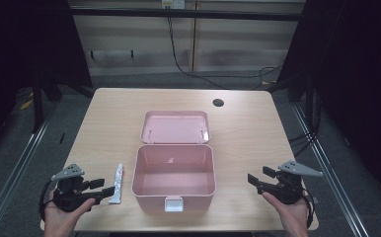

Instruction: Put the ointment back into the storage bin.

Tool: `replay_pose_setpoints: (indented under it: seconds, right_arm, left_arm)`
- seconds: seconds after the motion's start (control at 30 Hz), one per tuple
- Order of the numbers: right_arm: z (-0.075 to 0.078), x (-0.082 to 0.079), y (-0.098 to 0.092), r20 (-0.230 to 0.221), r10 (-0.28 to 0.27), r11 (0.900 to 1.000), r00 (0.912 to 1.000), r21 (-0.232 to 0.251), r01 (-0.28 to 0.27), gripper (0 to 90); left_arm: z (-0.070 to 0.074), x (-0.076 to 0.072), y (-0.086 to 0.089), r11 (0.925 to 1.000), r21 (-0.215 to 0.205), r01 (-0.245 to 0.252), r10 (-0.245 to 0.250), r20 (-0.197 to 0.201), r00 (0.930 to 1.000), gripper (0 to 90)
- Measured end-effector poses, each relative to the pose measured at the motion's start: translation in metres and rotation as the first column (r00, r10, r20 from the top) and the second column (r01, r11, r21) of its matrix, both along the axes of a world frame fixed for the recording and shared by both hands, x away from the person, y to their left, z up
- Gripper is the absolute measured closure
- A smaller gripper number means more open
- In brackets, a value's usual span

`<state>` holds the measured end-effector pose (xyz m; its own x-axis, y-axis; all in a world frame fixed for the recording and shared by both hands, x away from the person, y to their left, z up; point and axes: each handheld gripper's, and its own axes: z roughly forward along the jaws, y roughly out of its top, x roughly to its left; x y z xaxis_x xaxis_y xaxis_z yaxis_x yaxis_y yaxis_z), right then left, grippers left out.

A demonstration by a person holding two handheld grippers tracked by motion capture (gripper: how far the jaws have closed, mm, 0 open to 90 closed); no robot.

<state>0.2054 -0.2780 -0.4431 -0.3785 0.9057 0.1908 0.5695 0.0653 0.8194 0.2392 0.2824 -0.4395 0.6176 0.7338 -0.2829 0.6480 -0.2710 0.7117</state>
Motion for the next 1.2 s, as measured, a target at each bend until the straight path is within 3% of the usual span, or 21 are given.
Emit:
replay_pose_setpoints:
  seconds: [0.17, 0.4, 0.43, 0.5, 0.63, 0.73, 0.83, 1.0, 1.1, 1.17, 1.2]
  right_arm:
    - [-0.001, -0.002, 0.006, -0.037, 0.063, 0.998, 0.9973, 0.005, -0.063, 25.7]
    - [-0.003, -0.009, 0.006, -0.063, 0.08, 0.997, 0.9948, 0.009, -0.08, 28.6]
    - [-0.004, -0.012, 0.007, -0.064, 0.094, 0.995, 0.9935, -0.011, -0.095, 29.5]
    - [-0.004, -0.011, 0.008, -0.064, 0.098, 0.995, 0.9931, -0.008, -0.099, 29.5]
    - [-0.002, -0.007, 0.008, -0.053, 0.091, 0.996, 0.9945, 0.018, -0.09, 29.7]
    - [-0.003, -0.007, 0.007, -0.059, 0.089, 0.996, 0.9943, 0.029, -0.087, 29.7]
    - [-0.003, -0.007, 0.006, -0.058, 0.089, 0.995, 0.9943, 0.047, -0.087, 29.7]
    - [-0.004, -0.005, 0.006, -0.068, 0.09, 0.995, 0.9936, 0.044, -0.087, 29.6]
    - [-0.004, -0.005, 0.006, -0.069, 0.093, 0.995, 0.9933, 0.042, -0.09, 29.6]
    - [-0.004, -0.005, 0.006, -0.07, 0.093, 0.995, 0.9931, 0.045, -0.09, 29.2]
    - [-0.004, -0.006, 0.007, -0.077, 0.097, 0.995, 0.9923, 0.045, -0.093, 29.2]
  left_arm:
    - [0.001, 0.001, -0.003, 0.9999, 0.015, -0.002, 0.002, -0.005, 1.0, 42.4]
    - [0.008, 0.005, -0.009, 0.9989, 0.047, 0.001, 0.0, -0.027, 0.9996, 48.0]
    - [0.01, 0.007, -0.011, 0.9995, 0.033, -0.002, 0.003, -0.039, 0.9992, 48.4]
    - [0.016, 0.012, -0.014, 0.9996, 0.022, -0.018, 0.019, -0.047, 0.9987, 50.6]
    - [0.032, 0.026, -0.02, 0.9975, 0.065, -0.029, 0.033, -0.05, 0.9982, 56.3]
    - [0.031, 0.031, -0.022, 0.9971, 0.073, -0.018, 0.024, -0.082, 0.9964, 58.6]
    - [0.017, 0.037, -0.027, 0.9888, 0.148, 0.019, 0.003, -0.145, 0.9894, 54.9]
    - [0.011, 0.048, -0.026, 0.9814, 0.19, 0.026, 0.011, -0.19, 0.9817, 54.5]
    - [0.011, 0.052, -0.027, 0.977, 0.212, 0.02, 0.022, -0.194, 0.9807, 56.9]
    - [0.009, 0.056, -0.027, 0.9776, 0.209, 0.026, 0.021, -0.217, 0.9759, 58.9]
    - [0.008, 0.058, -0.028, 0.9738, 0.224, 0.038, 0.014, -0.225, 0.9742, 60.7]
